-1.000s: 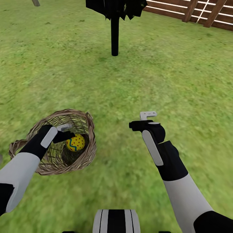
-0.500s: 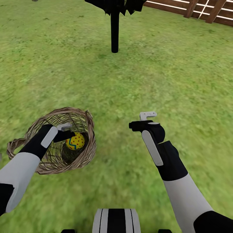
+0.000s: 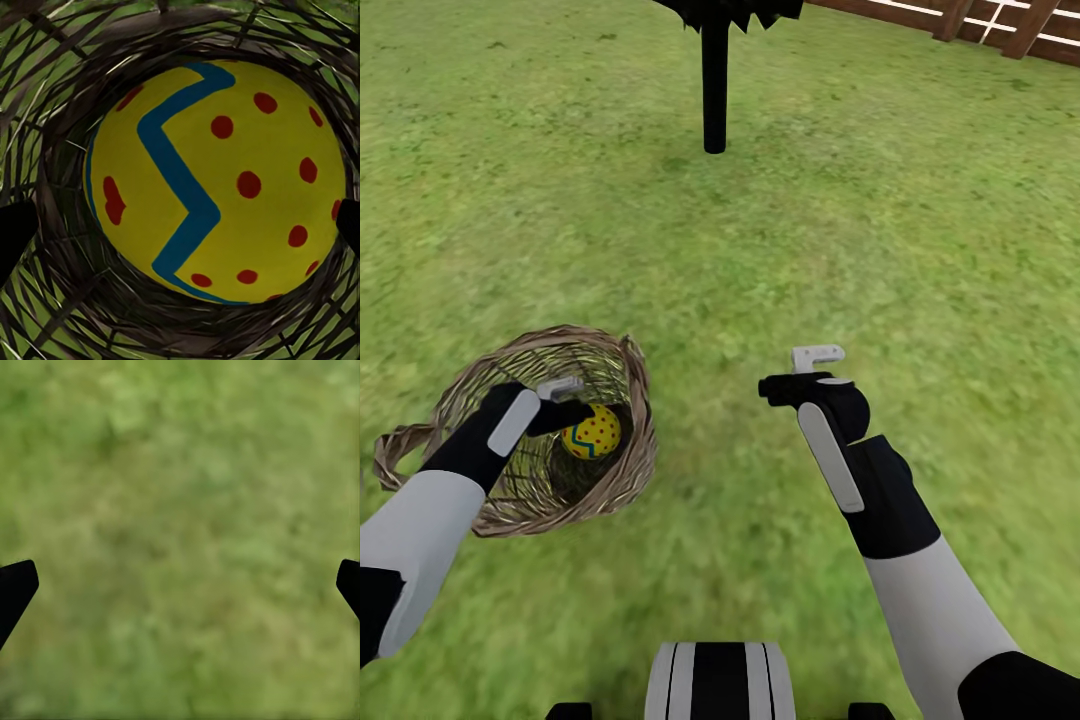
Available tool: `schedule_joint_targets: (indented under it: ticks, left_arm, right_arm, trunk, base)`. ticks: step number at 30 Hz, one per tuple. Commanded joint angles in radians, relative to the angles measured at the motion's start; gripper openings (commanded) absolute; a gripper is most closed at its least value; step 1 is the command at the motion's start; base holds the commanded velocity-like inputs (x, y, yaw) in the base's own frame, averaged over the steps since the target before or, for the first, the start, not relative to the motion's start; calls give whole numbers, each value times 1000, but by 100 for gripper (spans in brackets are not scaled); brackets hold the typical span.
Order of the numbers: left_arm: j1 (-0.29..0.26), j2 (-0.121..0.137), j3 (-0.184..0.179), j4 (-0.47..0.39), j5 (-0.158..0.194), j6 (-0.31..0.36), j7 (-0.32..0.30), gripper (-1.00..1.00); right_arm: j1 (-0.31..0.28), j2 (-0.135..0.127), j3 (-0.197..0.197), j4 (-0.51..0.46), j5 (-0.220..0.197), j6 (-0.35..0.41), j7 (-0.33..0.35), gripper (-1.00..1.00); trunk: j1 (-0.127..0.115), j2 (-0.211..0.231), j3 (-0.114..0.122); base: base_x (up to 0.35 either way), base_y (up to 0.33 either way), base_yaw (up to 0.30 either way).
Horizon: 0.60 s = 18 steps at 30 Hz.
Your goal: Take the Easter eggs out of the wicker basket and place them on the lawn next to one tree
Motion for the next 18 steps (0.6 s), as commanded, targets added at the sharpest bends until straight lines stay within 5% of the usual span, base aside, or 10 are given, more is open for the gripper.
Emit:
schedule_joint_targets:
  ticks: [1, 18]
  left_arm:
    - [0, 2, -5, -2, 11, 1, 9, 100]
    - [-1, 4, -8, -19, 10, -4, -9, 100]
  right_arm:
    - [-1, 0, 1, 2, -10, 2, -10, 100]
    - [-1, 0, 3, 39, -10, -19, -10, 100]
  trunk:
    - [0, 0, -1]
    - [2, -1, -16]
  base:
    - [0, 0, 0]
    - [0, 0, 0]
